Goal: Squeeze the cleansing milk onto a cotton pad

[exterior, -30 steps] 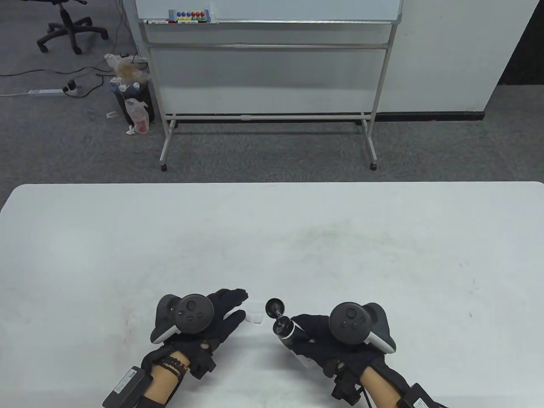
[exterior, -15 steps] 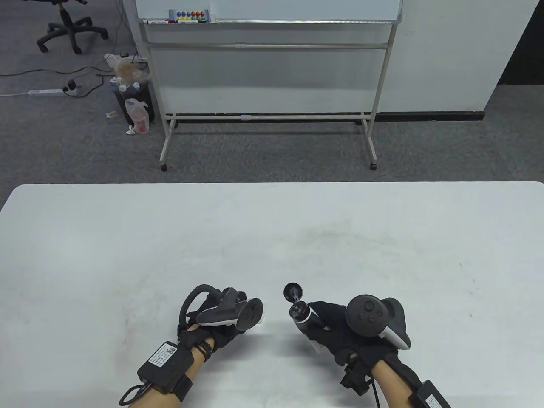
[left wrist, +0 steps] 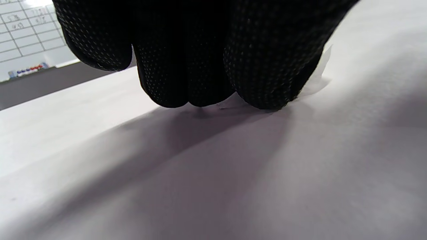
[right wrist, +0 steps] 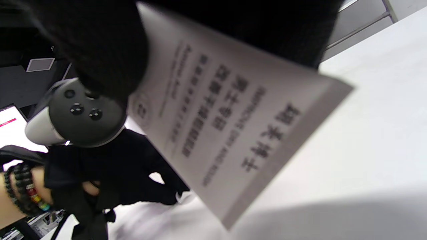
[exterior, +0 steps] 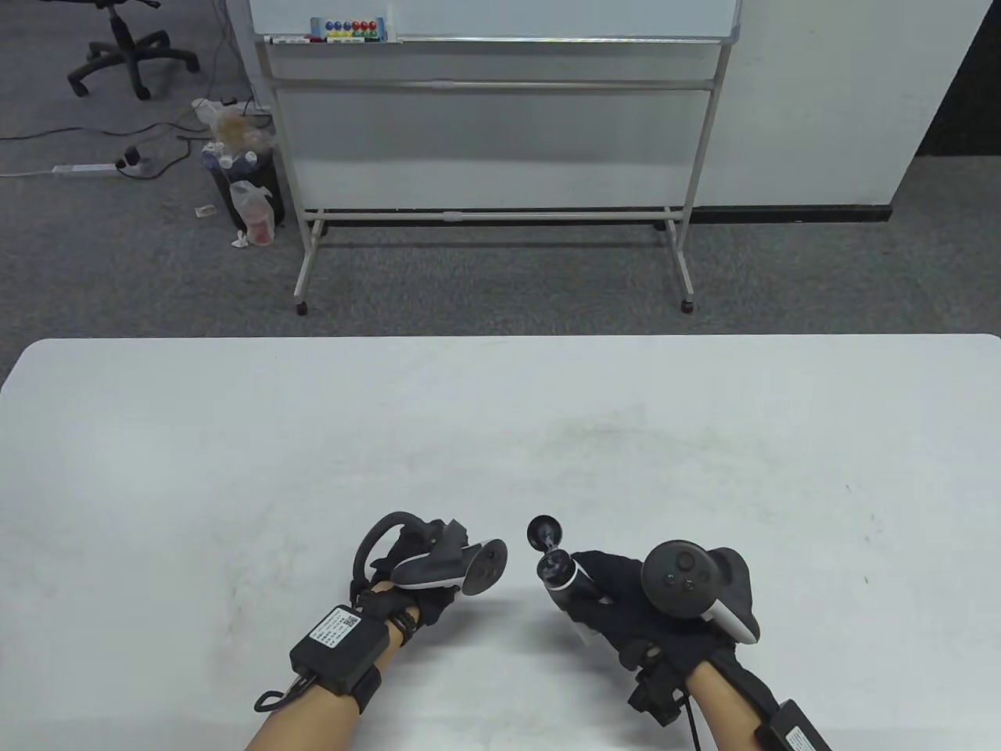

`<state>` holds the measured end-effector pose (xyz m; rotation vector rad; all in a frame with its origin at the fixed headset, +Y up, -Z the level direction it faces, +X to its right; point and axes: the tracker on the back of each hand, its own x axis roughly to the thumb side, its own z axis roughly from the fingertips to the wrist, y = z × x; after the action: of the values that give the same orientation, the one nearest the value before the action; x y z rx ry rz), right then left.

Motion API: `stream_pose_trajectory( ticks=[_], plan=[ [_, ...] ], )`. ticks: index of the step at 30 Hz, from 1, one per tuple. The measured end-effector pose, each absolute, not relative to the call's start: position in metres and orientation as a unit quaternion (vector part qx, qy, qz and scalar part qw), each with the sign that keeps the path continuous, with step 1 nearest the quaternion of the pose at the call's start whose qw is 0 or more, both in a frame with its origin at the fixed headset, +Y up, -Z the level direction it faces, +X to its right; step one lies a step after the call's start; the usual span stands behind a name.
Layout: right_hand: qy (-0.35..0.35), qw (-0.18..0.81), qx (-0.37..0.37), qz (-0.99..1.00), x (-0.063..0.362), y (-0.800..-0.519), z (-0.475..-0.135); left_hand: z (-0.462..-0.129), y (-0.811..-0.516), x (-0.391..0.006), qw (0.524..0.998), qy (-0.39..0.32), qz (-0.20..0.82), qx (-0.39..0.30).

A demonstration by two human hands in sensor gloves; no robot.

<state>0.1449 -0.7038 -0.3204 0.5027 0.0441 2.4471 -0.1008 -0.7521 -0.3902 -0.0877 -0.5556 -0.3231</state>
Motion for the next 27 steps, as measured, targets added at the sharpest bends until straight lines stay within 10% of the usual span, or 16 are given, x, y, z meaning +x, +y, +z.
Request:
stream_pose_trajectory(
  ticks=[12, 27],
  plan=[
    [-0.052, 0.293, 0.153, 0.942, 0.133, -0.693, -0.306, -0.372, -0.716, -0.164, 0.934, -0.170, 0.299, -0.099],
    [-0.126, 0.121, 0.196, 0.965, 0.092, -0.685, -0.278, -0.315, -0.715, -0.158, 0.841, -0.213, 0.498, -0.016]
  ],
)
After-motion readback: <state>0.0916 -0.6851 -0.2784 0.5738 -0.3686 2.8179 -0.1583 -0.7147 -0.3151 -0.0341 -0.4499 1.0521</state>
